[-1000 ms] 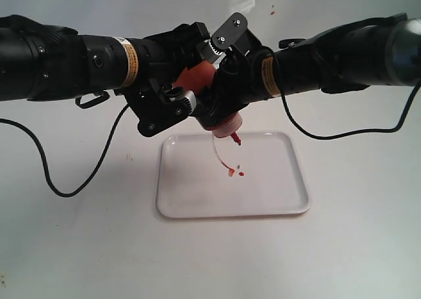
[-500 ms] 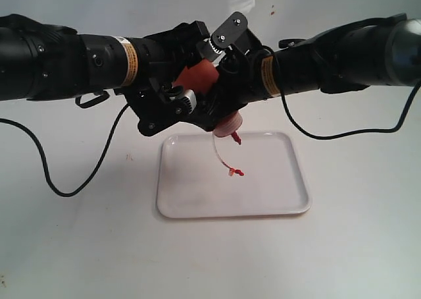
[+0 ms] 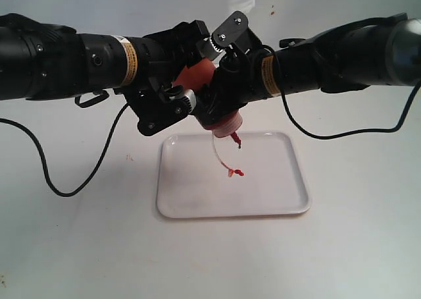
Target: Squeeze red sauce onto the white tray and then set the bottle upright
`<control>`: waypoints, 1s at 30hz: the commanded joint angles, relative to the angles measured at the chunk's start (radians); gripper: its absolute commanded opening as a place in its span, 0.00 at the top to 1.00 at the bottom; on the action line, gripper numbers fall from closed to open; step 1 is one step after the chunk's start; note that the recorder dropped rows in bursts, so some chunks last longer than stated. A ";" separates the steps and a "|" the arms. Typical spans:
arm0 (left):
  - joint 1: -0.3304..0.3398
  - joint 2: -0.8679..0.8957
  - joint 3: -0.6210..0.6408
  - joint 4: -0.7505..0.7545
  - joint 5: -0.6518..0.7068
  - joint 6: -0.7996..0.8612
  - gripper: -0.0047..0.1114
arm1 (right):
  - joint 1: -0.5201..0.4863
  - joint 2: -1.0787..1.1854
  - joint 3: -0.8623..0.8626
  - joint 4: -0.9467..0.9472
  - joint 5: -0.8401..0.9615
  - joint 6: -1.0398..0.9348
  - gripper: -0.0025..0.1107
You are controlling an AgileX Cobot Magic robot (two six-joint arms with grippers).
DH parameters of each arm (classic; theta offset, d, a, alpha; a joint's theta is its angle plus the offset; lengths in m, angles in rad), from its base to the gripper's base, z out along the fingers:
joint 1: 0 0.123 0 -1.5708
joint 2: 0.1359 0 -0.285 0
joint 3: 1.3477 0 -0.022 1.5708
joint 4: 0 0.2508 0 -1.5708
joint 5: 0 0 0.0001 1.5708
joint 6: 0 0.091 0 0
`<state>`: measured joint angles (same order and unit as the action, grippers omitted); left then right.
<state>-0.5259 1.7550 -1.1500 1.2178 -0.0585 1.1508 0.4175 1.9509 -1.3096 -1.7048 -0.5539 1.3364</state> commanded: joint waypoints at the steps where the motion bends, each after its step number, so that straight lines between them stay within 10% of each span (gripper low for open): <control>1: -0.014 -0.010 -0.007 0.003 -0.033 0.010 0.96 | 0.004 -0.007 -0.008 0.011 -0.008 0.025 0.98; 6: -0.014 -0.010 0.008 -0.026 -0.012 -0.026 0.96 | 0.001 -0.018 -0.008 0.011 -0.012 0.032 0.96; 8: -0.012 -0.010 0.033 -0.035 -0.017 -0.027 0.96 | 0.001 -0.037 -0.008 0.003 -0.017 0.043 0.77; 11: -0.012 -0.010 0.053 -0.035 -0.028 -0.037 0.96 | 0.001 -0.046 -0.008 -0.011 -0.029 0.082 0.10; 12: -0.012 -0.012 0.053 -0.035 -0.028 -0.055 0.96 | 0.000 -0.051 -0.008 -0.040 -0.031 0.099 0.05; 30: 0.018 -0.215 0.150 -0.088 -0.010 -0.809 0.96 | -0.491 -0.424 -0.002 -0.040 -0.406 0.274 0.12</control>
<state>-0.5274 1.5818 -1.0007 1.1781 0.0368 0.4830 -0.0222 1.5523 -1.3072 -1.7531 -0.9079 1.5954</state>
